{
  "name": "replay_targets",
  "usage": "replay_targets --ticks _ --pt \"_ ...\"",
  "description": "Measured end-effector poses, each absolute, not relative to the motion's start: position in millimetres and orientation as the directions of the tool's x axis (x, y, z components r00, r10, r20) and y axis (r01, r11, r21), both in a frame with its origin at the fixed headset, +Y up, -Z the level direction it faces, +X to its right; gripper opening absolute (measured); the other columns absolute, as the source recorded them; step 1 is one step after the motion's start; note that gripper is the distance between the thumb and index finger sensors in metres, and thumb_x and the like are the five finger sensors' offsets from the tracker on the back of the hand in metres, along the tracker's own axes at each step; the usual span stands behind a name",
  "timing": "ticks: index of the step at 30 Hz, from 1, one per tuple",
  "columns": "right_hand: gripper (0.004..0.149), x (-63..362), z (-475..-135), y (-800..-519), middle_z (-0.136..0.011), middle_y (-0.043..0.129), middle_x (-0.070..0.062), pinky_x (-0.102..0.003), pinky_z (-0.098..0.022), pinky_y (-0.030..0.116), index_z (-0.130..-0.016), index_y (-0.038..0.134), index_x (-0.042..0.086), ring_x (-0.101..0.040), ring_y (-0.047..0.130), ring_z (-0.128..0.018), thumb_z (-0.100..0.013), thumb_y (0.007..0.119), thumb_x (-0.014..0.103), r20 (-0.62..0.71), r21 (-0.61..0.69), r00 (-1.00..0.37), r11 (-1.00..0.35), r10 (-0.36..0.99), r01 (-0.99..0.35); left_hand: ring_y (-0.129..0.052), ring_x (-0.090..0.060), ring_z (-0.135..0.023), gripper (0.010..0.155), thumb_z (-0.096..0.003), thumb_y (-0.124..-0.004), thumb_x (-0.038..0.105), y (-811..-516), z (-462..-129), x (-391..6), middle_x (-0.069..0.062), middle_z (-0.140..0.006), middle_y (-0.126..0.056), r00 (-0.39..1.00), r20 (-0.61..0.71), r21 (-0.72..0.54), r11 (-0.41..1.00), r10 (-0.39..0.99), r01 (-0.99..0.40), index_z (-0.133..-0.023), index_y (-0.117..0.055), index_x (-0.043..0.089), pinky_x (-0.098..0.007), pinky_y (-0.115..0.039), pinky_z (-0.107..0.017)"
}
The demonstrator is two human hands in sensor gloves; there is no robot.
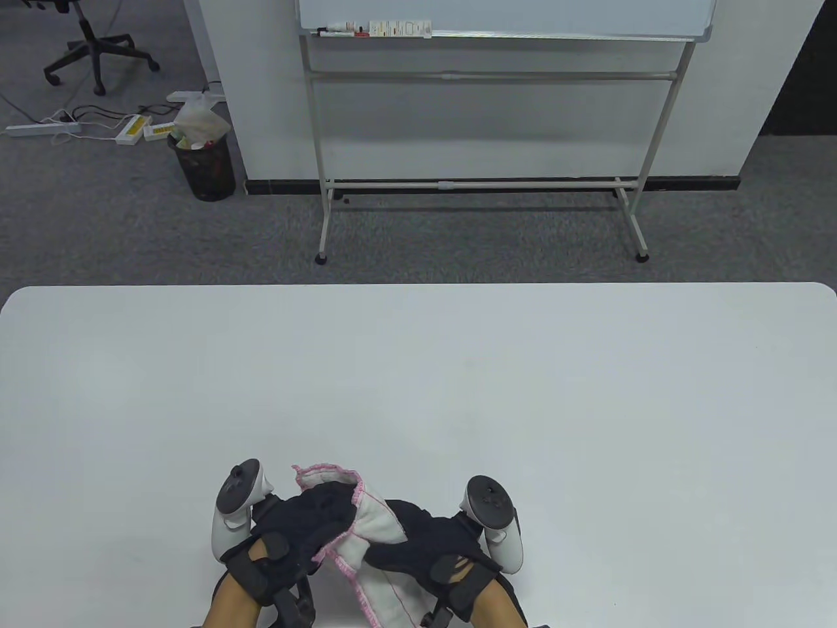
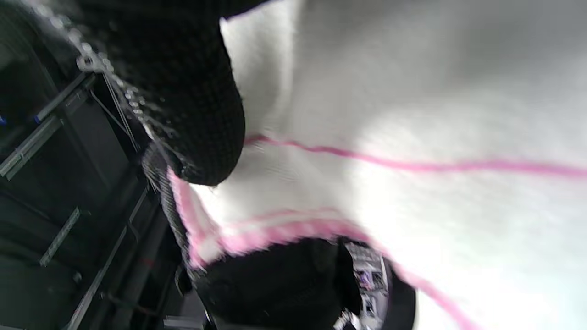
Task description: Squeeze dry dish cloth into compact mass
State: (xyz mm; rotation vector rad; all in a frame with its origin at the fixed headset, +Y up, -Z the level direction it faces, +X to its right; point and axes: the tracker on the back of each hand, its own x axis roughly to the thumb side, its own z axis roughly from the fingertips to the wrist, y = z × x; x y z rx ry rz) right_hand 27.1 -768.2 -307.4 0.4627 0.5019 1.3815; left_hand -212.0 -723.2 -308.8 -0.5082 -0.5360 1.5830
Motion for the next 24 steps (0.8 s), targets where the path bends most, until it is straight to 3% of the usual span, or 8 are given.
replay_targets --ticks 4,8,11,14,16,18,22,24 --pt "0.053 34.6 -311.5 -768.9 -0.082 0.087 -0.018 -0.052 -0.04 0.084 -0.082 0.08 0.011 -0.04 0.098 -0.067 -0.04 0.099 0.039 -0.068 0.544 0.086 0.109 0.994 -0.832 -0.091 -0.026 -0.056 0.042 -0.0507 -0.081 0.042 -718.9 -309.4 -230.2 -0.006 -0.073 -0.086 0.103 0.071 -0.438 0.124 0.992 -0.89 -0.086 -0.072 0.021 -0.054 -0.071 -0.058" --pt "0.049 35.1 -312.0 -767.8 -0.067 0.094 -0.018 -0.045 -0.024 0.088 -0.076 0.083 0.007 -0.034 0.106 -0.041 -0.04 0.097 0.037 -0.086 0.499 0.086 0.118 0.992 -0.859 -0.091 -0.027 -0.057 0.042 -0.0506 -0.082 0.041 -716.8 -307.3 -233.7 -0.007 -0.075 -0.086 0.272 0.1 -0.297 0.289 0.957 -0.91 -0.087 -0.073 0.022 -0.054 -0.071 -0.057" --pt "0.048 39.2 -312.9 -765.2 -0.058 0.096 -0.017 -0.041 -0.015 0.088 -0.076 0.081 0.006 -0.031 0.106 -0.027 -0.041 0.096 0.036 -0.074 0.425 0.097 0.12 0.992 -0.897 -0.076 -0.036 -0.081 0.056 -0.051 -0.08 0.045 -710.1 -301.4 -230.3 -0.011 -0.096 -0.067 0.405 0.155 -0.187 0.429 0.901 -0.884 -0.098 -0.059 0.023 -0.058 -0.062 -0.063" --pt "0.048 48.8 -313.1 -760.5 -0.056 0.094 -0.018 -0.041 -0.012 0.086 -0.077 0.08 0.005 -0.031 0.104 -0.023 -0.042 0.095 0.035 -0.026 0.329 0.08 0.084 0.996 -0.941 -0.039 -0.047 -0.1 0.074 -0.0501 -0.081 0.05 -699.2 -291.8 -221.7 -0.016 -0.111 -0.03 0.493 0.239 -0.147 0.533 0.836 -0.833 -0.105 -0.039 0.023 -0.064 -0.045 -0.069" --pt "0.048 55.7 -312.6 -757.9 -0.058 0.093 -0.016 -0.04 -0.013 0.086 -0.078 0.078 0.007 -0.029 0.103 -0.025 -0.043 0.093 0.036 0.022 0.251 0.035 0.028 0.999 -0.968 -0.027 -0.047 -0.103 0.08 -0.0489 -0.083 0.051 -690.9 -284.6 -209.8 -0.014 -0.113 -0.023 0.545 0.334 -0.137 0.612 0.769 -0.779 -0.106 -0.035 0.024 -0.067 -0.037 -0.071" --pt "0.048 58.9 -311.1 -757.3 -0.059 0.093 -0.016 -0.041 -0.015 0.086 -0.079 0.078 0.007 -0.03 0.103 -0.027 -0.043 0.092 0.036 0.024 0.195 0.064 0.058 0.998 -0.979 -0.021 -0.046 -0.104 0.084 -0.0478 -0.084 0.054 -685.6 -279.1 -195.5 -0.01 -0.114 -0.021 0.586 0.412 -0.169 0.69 0.698 -0.704 -0.107 -0.03 0.026 -0.067 -0.033 -0.072" --pt "0.049 55.7 -309.1 -758.7 -0.063 0.091 -0.018 -0.043 -0.019 0.086 -0.081 0.076 0.007 -0.032 0.103 -0.032 -0.046 0.089 0.038 -0.025 0.288 0.182 0.182 0.983 -0.94 -0.003 -0.043 -0.103 0.097 -0.0443 -0.086 0.058 -691.9 -271.5 -159.0 -0.007 -0.114 -0.009 0.677 0.481 -0.287 0.83 0.557 -0.478 -0.106 -0.019 0.023 -0.069 -0.024 -0.072" --pt "0.051 52.6 -308.3 -758.7 -0.064 0.092 -0.018 -0.043 -0.019 0.087 -0.081 0.077 0.005 -0.033 0.105 -0.033 -0.046 0.087 0.041 -0.038 0.325 0.271 0.269 0.962 -0.907 -0.007 -0.044 -0.103 0.106 -0.0422 -0.087 0.06 -701.9 -272.9 -146.8 -0.01 -0.112 -0.003 0.715 0.486 -0.329 0.863 0.504 -0.385 -0.101 -0.006 0.025 -0.069 -0.027 -0.072"
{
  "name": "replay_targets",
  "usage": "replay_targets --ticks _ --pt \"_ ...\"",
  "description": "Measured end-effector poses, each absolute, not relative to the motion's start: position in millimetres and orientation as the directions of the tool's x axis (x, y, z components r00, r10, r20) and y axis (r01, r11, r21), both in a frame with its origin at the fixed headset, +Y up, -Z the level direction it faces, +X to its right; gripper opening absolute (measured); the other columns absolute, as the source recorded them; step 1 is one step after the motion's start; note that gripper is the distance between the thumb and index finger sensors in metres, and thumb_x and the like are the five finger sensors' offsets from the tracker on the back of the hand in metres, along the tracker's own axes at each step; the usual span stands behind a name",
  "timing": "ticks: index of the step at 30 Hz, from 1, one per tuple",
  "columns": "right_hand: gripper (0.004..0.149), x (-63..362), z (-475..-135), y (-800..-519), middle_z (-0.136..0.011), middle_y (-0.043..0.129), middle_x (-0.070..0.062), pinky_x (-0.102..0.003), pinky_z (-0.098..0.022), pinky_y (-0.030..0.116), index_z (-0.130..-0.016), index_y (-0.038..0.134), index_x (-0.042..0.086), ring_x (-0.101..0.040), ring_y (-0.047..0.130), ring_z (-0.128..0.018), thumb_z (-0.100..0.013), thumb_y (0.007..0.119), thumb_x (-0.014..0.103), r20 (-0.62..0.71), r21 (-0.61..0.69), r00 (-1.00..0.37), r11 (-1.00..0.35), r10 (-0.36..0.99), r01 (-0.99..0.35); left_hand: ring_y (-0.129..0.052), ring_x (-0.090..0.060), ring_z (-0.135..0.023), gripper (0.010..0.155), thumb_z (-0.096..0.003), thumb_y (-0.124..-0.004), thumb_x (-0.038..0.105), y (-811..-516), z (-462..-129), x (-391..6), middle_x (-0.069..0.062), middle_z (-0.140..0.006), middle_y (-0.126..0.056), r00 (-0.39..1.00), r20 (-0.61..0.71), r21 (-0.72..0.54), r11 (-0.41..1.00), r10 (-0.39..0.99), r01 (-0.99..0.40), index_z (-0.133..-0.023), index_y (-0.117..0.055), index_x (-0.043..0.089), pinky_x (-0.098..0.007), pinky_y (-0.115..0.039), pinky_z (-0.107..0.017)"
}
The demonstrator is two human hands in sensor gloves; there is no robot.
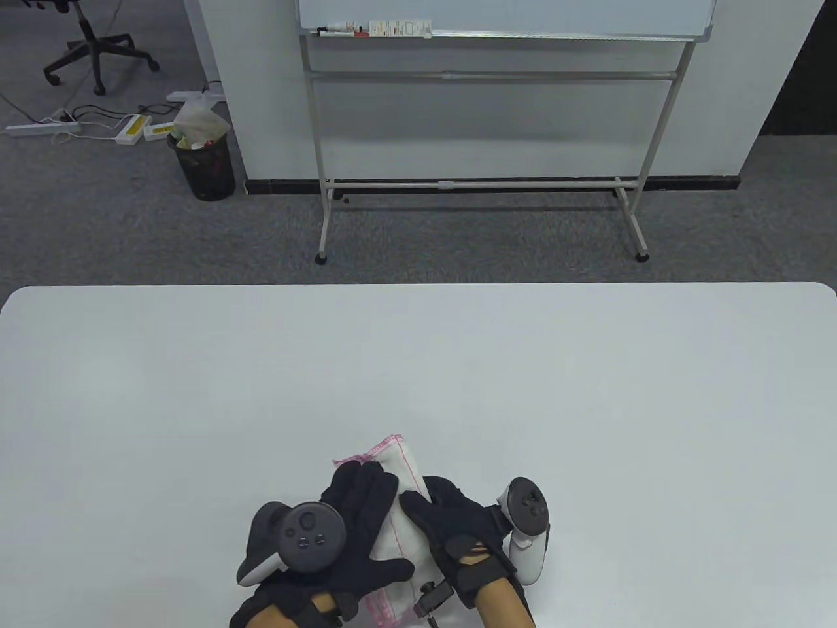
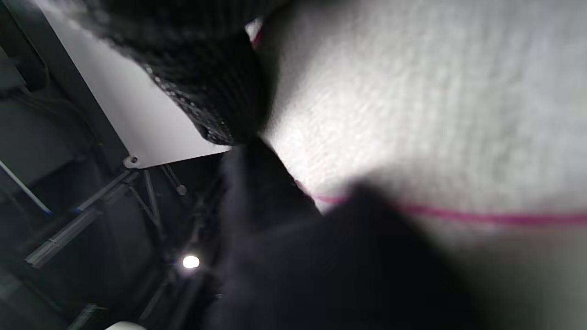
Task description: Squeeze dry dish cloth into compact mass
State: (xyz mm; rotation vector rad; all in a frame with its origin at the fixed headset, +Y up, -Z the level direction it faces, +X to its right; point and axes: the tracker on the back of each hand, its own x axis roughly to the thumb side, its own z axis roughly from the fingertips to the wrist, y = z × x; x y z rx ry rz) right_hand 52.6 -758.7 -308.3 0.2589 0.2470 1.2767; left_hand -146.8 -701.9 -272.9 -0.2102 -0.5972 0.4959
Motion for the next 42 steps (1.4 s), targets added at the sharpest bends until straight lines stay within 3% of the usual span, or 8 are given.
replay_targets --ticks 2,4,13,21,25,30,35,42 --pt "0.055 53.2 -306.6 -760.0 -0.065 0.093 -0.021 -0.044 -0.02 0.088 -0.081 0.076 0.002 -0.036 0.106 -0.036 -0.047 0.085 0.044 -0.058 0.311 0.33 0.331 0.942 -0.891 -0.042 -0.046 -0.102 0.108 -0.0428 -0.089 0.057 -705.5 -276.0 -145.4 -0.014 -0.111 -0.011 0.689 0.473 -0.347 0.835 0.55 -0.428 -0.096 0.0 0.024 -0.064 -0.05 -0.07" --pt "0.061 52.5 -306.1 -757.1 -0.069 0.09 -0.024 -0.047 -0.026 0.087 -0.083 0.074 0.0 -0.038 0.105 -0.043 -0.048 0.083 0.049 -0.05 0.353 0.382 0.374 0.923 -0.857 -0.089 -0.032 -0.071 0.105 -0.0424 -0.091 0.052 -706.3 -279.7 -149.5 -0.021 -0.106 -0.045 0.63 0.461 -0.33 0.78 0.625 -0.532 -0.098 -0.007 0.021 -0.047 -0.079 -0.05" --pt "0.079 40.1 -294.0 -721.0 -0.091 0.071 -0.026 -0.061 -0.05 0.073 -0.098 0.058 0.005 -0.048 0.089 -0.074 -0.047 0.082 0.06 0.28 0.34 0.176 0.074 0.944 -0.937 -0.102 -0.018 -0.025 0.065 -0.0432 -0.093 0.045 -711.0 -294.3 -190.0 -0.011 -0.058 -0.095 0.529 0.258 -0.261 0.586 0.808 -0.767 -0.094 -0.063 0.015 -0.037 -0.088 -0.02" --pt "0.104 18.4 -271.2 -695.9 -0.112 0.014 -0.012 -0.067 -0.073 0.024 -0.107 0.021 0.03 -0.043 0.015 -0.107 -0.04 0.093 0.062 0.651 0.135 -0.428 -0.65 0.627 -0.748 -0.107 -0.021 -0.02 0.05 -0.0478 -0.086 0.05 -717.7 -293.2 -214.6 -0.009 -0.049 -0.102 0.385 0.089 -0.169 0.395 0.919 -0.903 -0.079 -0.081 0.012 -0.039 -0.09 -0.017" --pt "0.116 4.0 -266.2 -697.0 -0.109 -0.001 -0.011 -0.066 -0.073 0.018 -0.102 0.006 0.033 -0.042 0.005 -0.106 -0.036 0.097 0.061 0.679 0.132 -0.499 -0.758 0.539 -0.639 -0.108 -0.024 -0.025 0.05 -0.0496 -0.082 0.054 -720.9 -292.7 -205.0 -0.01 -0.051 -0.103 0.33 0.091 -0.24 0.342 0.94 -0.909 -0.078 -0.084 0.012 -0.04 -0.091 -0.02" --pt "0.121 12.1 -273.6 -705.1 -0.109 0.015 -0.02 -0.068 -0.069 0.046 -0.098 -0.002 0.028 -0.049 0.041 -0.104 -0.036 0.098 0.057 0.614 0.156 -0.501 -0.716 0.61 -0.681 -0.107 -0.028 -0.031 0.054 -0.0523 -0.075 0.055 -721.9 -288.0 -189.5 -0.013 -0.057 -0.101 0.195 0.074 -0.374 0.209 0.978 -0.904 -0.078 -0.082 0.009 -0.043 -0.09 -0.025" --pt "0.094 27.7 -284.6 -710.8 -0.099 0.057 -0.023 -0.056 -0.044 0.077 -0.104 0.034 0.013 -0.044 0.084 -0.076 -0.041 0.096 0.046 0.513 0.129 -0.456 -0.59 0.727 -0.797 -0.081 -0.042 -0.071 0.075 -0.053 -0.06 0.071 -728.8 -286.0 -181.3 -0.023 -0.092 -0.069 0.086 0.053 -0.479 0.102 0.995 -0.872 -0.087 -0.077 0.006 -0.052 -0.071 -0.053" --pt "0.078 41.2 -298.4 -733.2 -0.084 0.075 -0.026 -0.05 -0.025 0.081 -0.098 0.054 0.005 -0.043 0.095 -0.05 -0.044 0.092 0.046 0.233 0.292 -0.145 -0.211 0.962 -0.933 -0.072 -0.043 -0.079 0.078 -0.0497 -0.06 0.075 -716.6 -278.9 -175.2 -0.022 -0.096 -0.058 0.316 0.195 -0.298 0.363 0.929 -0.883 -0.085 -0.07 0.007 -0.055 -0.065 -0.058"
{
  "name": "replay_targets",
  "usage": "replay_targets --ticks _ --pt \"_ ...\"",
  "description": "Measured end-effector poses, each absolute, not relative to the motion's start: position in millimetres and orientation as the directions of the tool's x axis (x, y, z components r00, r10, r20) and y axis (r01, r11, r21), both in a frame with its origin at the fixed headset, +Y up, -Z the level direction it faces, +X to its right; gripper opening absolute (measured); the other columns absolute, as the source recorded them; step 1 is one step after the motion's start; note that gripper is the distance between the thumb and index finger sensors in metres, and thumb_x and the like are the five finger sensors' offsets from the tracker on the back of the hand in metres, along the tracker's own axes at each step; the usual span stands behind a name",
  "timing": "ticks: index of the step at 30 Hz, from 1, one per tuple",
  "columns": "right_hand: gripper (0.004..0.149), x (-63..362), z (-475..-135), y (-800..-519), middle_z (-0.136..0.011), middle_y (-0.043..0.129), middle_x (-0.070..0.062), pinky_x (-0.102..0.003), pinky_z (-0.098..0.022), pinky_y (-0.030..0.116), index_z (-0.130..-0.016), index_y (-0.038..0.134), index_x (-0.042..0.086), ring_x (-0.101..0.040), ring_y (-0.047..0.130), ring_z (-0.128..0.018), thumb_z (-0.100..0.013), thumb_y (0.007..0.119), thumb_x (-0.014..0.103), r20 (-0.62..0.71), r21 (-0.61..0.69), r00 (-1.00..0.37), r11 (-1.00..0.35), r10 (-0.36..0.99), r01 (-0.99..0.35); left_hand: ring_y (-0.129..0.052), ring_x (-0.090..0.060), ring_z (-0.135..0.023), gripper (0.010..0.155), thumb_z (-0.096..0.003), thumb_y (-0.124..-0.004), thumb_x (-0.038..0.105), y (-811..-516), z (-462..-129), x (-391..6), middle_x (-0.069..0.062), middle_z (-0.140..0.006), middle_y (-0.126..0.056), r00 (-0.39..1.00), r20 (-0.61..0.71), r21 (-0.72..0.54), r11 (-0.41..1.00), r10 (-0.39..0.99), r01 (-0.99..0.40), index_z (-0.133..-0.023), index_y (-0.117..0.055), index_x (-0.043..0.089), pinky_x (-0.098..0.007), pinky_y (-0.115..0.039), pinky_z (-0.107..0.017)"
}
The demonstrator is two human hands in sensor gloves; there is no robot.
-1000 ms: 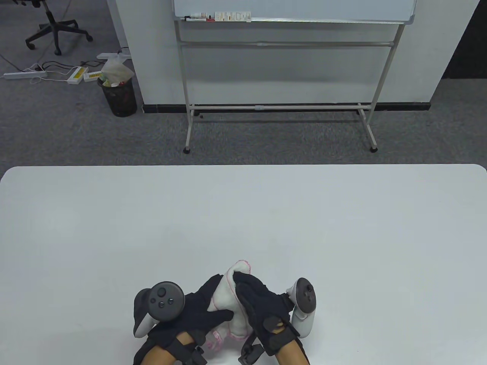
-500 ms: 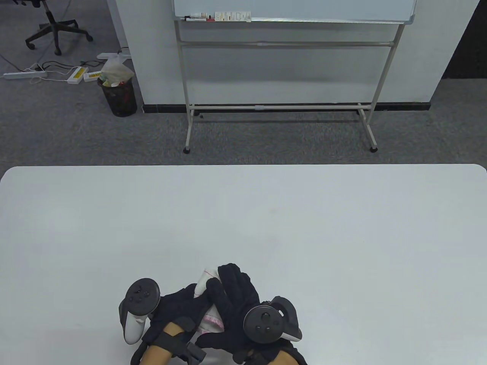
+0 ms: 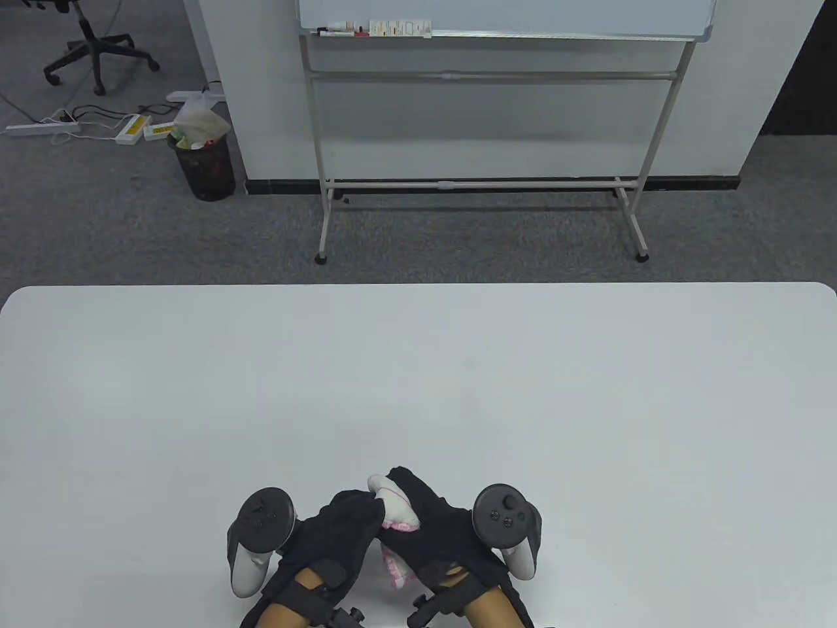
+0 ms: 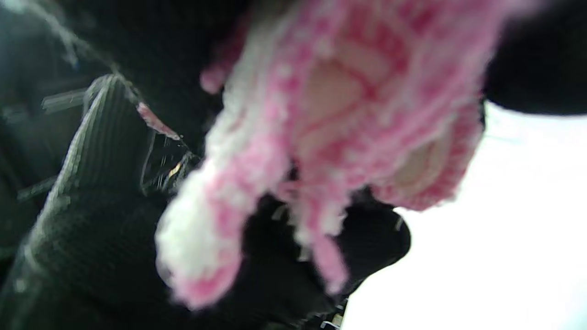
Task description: Squeeze dry dish cloth into compact mass
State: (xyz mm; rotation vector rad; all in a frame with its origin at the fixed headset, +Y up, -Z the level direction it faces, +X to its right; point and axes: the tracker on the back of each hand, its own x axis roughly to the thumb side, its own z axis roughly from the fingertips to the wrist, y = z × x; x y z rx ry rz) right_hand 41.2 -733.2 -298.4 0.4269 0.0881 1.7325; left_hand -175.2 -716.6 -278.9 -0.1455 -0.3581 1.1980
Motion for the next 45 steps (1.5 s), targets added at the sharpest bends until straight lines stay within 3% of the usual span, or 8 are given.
replay_targets --ticks 5,11,24,29,35,38,41,45 --pt "0.066 49.1 -301.5 -739.6 -0.072 0.082 -0.024 -0.047 -0.016 0.081 -0.091 0.062 0.001 -0.038 0.097 -0.034 -0.047 0.086 0.044 0.089 0.282 0.046 0.019 0.995 -0.959 -0.032 -0.046 -0.101 0.089 -0.0489 -0.071 0.07 -704.9 -271.6 -165.0 -0.014 -0.11 -0.018 0.401 0.36 -0.27 0.505 0.842 -0.82 -0.105 -0.019 0.025 -0.063 -0.044 -0.069" --pt "0.063 44.6 -300.4 -744.0 -0.065 0.085 -0.022 -0.043 -0.011 0.082 -0.088 0.062 0.0 -0.034 0.097 -0.025 -0.049 0.081 0.047 -0.041 0.333 0.106 0.113 0.994 -0.936 -0.021 -0.045 -0.106 0.113 -0.0426 -0.086 0.064 -710.5 -271.9 -149.8 -0.01 -0.107 0.006 0.519 0.444 -0.408 0.681 0.73 -0.609 -0.095 0.007 0.026 -0.068 -0.039 -0.071" --pt "0.098 20.7 -287.2 -753.4 -0.082 0.071 -0.04 -0.062 -0.031 0.079 -0.091 0.05 -0.013 -0.059 0.092 -0.056 -0.044 0.071 0.071 -0.204 0.555 -0.022 0.097 0.979 -0.826 -0.09 -0.037 -0.073 0.066 -0.0447 -0.09 0.048 -710.9 -284.9 -184.3 -0.011 -0.093 -0.076 0.561 0.418 -0.169 0.668 0.715 -0.725 -0.096 -0.059 0.02 -0.058 -0.071 -0.059" --pt "0.097 27.6 -289.9 -735.5 -0.086 0.069 -0.033 -0.06 -0.036 0.078 -0.095 0.048 -0.004 -0.054 0.09 -0.062 -0.043 0.071 0.074 0.019 0.466 -0.213 -0.197 0.977 -0.863 -0.095 -0.033 -0.059 0.061 -0.0463 -0.088 0.046 -706.5 -285.3 -195.1 -0.009 -0.084 -0.083 0.602 0.383 -0.103 0.68 0.7 -0.726 -0.096 -0.06 0.024 -0.055 -0.077 -0.052" --pt "0.11 26.9 -283.4 -729.6 -0.106 0.02 -0.027 -0.068 -0.059 0.063 -0.102 0.006 0.015 -0.062 0.055 -0.092 -0.043 0.074 0.077 0.101 0.379 -0.114 -0.144 0.988 -0.914 -0.091 -0.032 -0.059 0.057 -0.047 -0.09 0.04 -692.4 -277.3 -186.7 -0.011 -0.088 -0.074 0.709 0.483 0.03 0.799 0.514 -0.6 -0.097 -0.062 0.04 -0.054 -0.074 -0.053" --pt "0.115 13.1 -280.6 -743.9 -0.101 0.009 -0.03 -0.066 -0.056 0.067 -0.095 -0.008 0.017 -0.066 0.055 -0.088 -0.046 0.081 0.07 -0.089 0.449 0.143 0.168 0.986 -0.877 -0.092 -0.029 -0.055 0.06 -0.0463 -0.091 0.036 -686.5 -266.8 -170.7 -0.016 -0.09 -0.071 0.733 0.548 0.121 0.829 0.402 -0.546 -0.097 -0.061 0.04 -0.051 -0.077 -0.05" --pt "0.101 16.8 -282.3 -743.4 -0.096 0.037 -0.032 -0.053 -0.043 0.085 -0.099 0.008 0.009 -0.057 0.082 -0.07 -0.051 0.083 0.056 -0.118 0.376 0.262 0.288 0.958 -0.881 -0.095 -0.025 -0.054 0.073 -0.0452 -0.09 0.042 -684.9 -261.7 -168.8 -0.011 -0.089 -0.073 0.772 0.532 0.207 0.83 0.348 -0.518 -0.102 -0.046 0.028 -0.048 -0.08 -0.05" --pt "0.074 31.8 -284.7 -735.1 -0.081 0.062 -0.027 -0.044 -0.017 0.087 -0.099 0.038 0.006 -0.05 0.093 -0.042 -0.051 0.081 0.042 -0.044 0.221 0.256 0.259 0.966 -0.94 -0.087 -0.034 -0.077 0.074 -0.0466 -0.087 0.051 -698.4 -272.2 -169.2 -0.016 -0.101 -0.061 0.608 0.407 -0.091 0.693 0.682 -0.715 -0.102 -0.047 0.021 -0.056 -0.072 -0.059"
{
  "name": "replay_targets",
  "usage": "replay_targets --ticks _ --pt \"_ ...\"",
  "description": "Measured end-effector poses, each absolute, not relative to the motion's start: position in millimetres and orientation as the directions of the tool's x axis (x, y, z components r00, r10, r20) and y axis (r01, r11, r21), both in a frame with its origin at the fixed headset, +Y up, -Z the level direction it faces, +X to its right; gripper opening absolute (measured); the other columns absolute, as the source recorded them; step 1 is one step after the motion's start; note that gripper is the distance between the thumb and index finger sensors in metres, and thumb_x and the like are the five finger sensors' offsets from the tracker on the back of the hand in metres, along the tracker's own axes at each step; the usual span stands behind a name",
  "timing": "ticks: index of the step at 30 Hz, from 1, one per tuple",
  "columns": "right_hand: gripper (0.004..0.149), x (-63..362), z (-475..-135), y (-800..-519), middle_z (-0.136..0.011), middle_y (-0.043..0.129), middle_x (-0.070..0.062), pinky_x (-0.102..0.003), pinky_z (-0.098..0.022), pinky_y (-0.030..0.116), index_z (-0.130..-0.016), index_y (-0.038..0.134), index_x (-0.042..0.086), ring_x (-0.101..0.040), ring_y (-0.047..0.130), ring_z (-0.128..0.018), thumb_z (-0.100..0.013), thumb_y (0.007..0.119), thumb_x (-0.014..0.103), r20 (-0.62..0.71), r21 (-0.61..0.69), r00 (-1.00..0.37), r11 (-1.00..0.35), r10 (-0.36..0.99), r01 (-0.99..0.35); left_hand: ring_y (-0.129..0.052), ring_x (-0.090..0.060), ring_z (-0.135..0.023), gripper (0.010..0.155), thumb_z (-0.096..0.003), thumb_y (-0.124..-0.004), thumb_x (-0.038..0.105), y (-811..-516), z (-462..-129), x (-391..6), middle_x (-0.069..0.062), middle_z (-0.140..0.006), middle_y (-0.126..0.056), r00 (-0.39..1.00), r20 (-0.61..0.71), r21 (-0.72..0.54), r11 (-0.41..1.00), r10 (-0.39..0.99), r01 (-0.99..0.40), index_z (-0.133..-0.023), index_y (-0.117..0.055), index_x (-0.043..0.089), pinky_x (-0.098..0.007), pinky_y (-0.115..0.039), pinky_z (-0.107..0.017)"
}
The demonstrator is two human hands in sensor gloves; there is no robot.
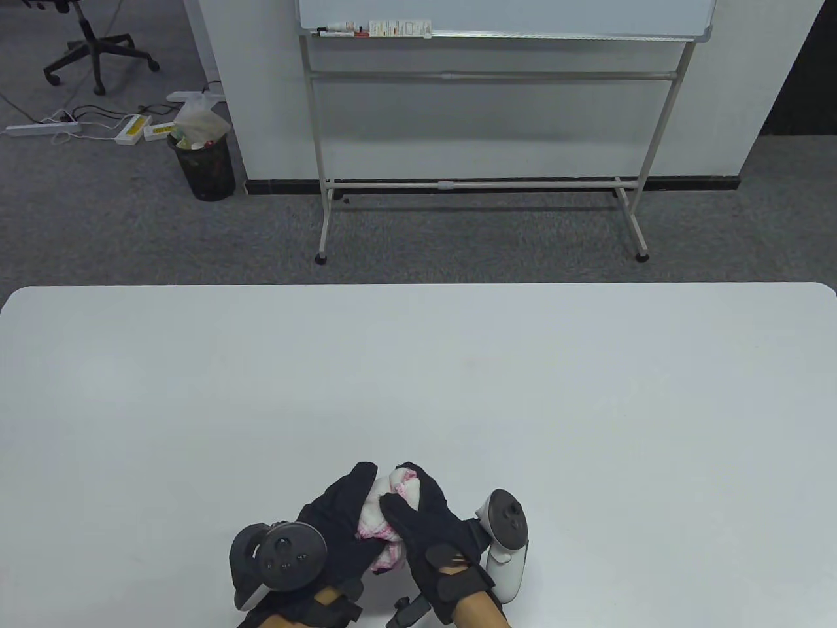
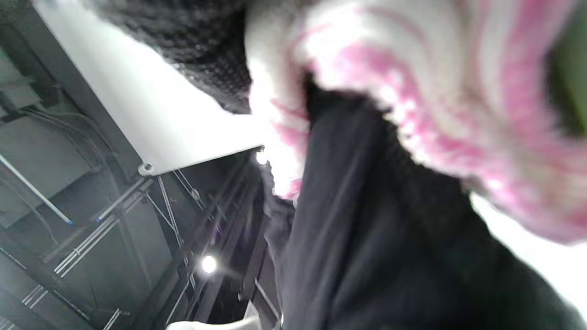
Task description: Squeeze dry dish cloth into compact mass
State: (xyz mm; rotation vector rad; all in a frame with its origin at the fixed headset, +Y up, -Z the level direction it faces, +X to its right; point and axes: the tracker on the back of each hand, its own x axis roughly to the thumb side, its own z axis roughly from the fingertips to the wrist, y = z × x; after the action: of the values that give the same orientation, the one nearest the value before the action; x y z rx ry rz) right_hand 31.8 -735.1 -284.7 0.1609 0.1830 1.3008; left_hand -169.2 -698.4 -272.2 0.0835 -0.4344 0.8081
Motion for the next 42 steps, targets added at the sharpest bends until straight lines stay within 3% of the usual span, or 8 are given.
replay_targets --ticks 3,8,16,23,25,32,37,42 --pt "0.063 45.6 -288.9 -732.0 -0.075 0.067 -0.027 -0.039 -0.008 0.085 -0.096 0.047 0.007 -0.043 0.095 -0.03 -0.052 0.079 0.038 0.031 0.16 0.242 0.234 0.97 -0.959 -0.066 -0.047 -0.094 0.079 -0.0513 -0.079 0.049 -717.1 -279.5 -163.5 -0.022 -0.11 -0.038 0.342 0.377 -0.395 0.483 0.861 -0.781 -0.106 -0.029 0.02 -0.063 -0.061 -0.064" --pt "0.06 50.2 -289.5 -727.6 -0.075 0.068 -0.025 -0.041 -0.011 0.085 -0.096 0.046 0.01 -0.038 0.095 -0.03 -0.053 0.074 0.041 0.149 0.168 0.258 0.233 0.954 -0.958 -0.053 -0.052 -0.1 0.092 -0.0531 -0.07 0.068 -728.0 -277.9 -156.0 -0.023 -0.113 -0.018 0.036 0.203 -0.563 0.147 0.979 -0.813 -0.106 -0.015 0.016 -0.066 -0.059 -0.065" --pt "0.065 21.1 -276.0 -715.5 -0.1 0.042 -0.019 -0.051 -0.045 0.066 -0.104 0.039 0.021 -0.047 0.056 -0.088 -0.053 0.067 0.051 0.434 0.223 -0.055 -0.167 0.899 -0.961 -0.044 -0.06 -0.097 0.09 -0.057 -0.058 0.072 -752.7 -275.8 -162.3 -0.029 -0.109 -0.015 -0.316 -0.189 -0.49 -0.369 0.93 -0.79 -0.105 -0.003 0.019 -0.063 -0.065 -0.064" --pt "0.072 14.8 -268.0 -704.6 -0.104 0.04 -0.019 -0.045 -0.05 0.064 -0.105 0.035 0.018 -0.047 0.049 -0.092 -0.052 0.069 0.054 0.508 0.09 -0.237 -0.324 0.828 -0.942 -0.08 -0.039 -0.082 0.073 -0.0566 -0.071 0.056 -740.0 -282.3 -184.9 -0.012 -0.095 -0.064 -0.159 -0.047 -0.351 -0.166 0.986 -0.921 -0.103 -0.032 0.016 -0.039 -0.083 -0.051" --pt "0.074 20.6 -268.6 -702.1 -0.103 0.043 -0.02 -0.059 -0.059 0.056 -0.105 0.039 0.016 -0.048 0.051 -0.092 -0.051 0.071 0.055 0.502 0.068 -0.252 -0.328 0.827 -0.942 -0.087 -0.033 -0.07 0.066 -0.0565 -0.073 0.051 -735.8 -283.2 -190.8 -0.01 -0.088 -0.07 -0.142 -0.009 -0.296 -0.138 0.99 -0.945 -0.101 -0.038 0.018 -0.037 -0.084 -0.047" --pt "0.088 32.4 -265.8 -684.4 -0.111 0.027 -0.011 -0.064 -0.07 0.045 -0.107 0.029 0.022 -0.041 0.034 -0.106 -0.048 0.083 0.058 0.637 0.069 -0.266 -0.397 0.724 -0.915 -0.094 -0.032 -0.055 0.062 -0.0497 -0.085 0.036 -718.1 -283.2 -195.7 -0.012 -0.082 -0.075 0.143 0.142 -0.11 0.159 0.979 -0.981 -0.097 -0.049 0.018 -0.035 -0.088 -0.036" --pt "0.096 19.5 -266.3 -688.6 -0.113 0.017 -0.006 -0.064 -0.074 0.039 -0.107 0.021 0.025 -0.036 0.022 -0.11 -0.045 0.082 0.064 0.631 0.127 -0.388 -0.584 0.671 -0.802 -0.095 -0.031 -0.06 0.067 -0.0511 -0.084 0.034 -720.8 -283.1 -184.1 -0.013 -0.093 -0.067 -0.042 0.14 -0.266 -0.003 0.989 -0.964 -0.101 -0.042 0.019 -0.034 -0.089 -0.039" --pt "0.109 21.8 -277.1 -704.6 -0.11 0.017 -0.017 -0.065 -0.061 0.06 -0.105 0.014 0.019 -0.052 0.05 -0.099 -0.041 0.091 0.061 0.49 0.283 -0.212 -0.384 0.846 -0.879 -0.087 -0.041 -0.069 0.072 -0.0546 -0.077 0.03 -722.4 -287.4 -182.0 -0.023 -0.102 -0.049 -0.377 0.028 -0.511 -0.311 0.926 -0.802 -0.104 -0.026 0.017 -0.041 -0.085 -0.051"
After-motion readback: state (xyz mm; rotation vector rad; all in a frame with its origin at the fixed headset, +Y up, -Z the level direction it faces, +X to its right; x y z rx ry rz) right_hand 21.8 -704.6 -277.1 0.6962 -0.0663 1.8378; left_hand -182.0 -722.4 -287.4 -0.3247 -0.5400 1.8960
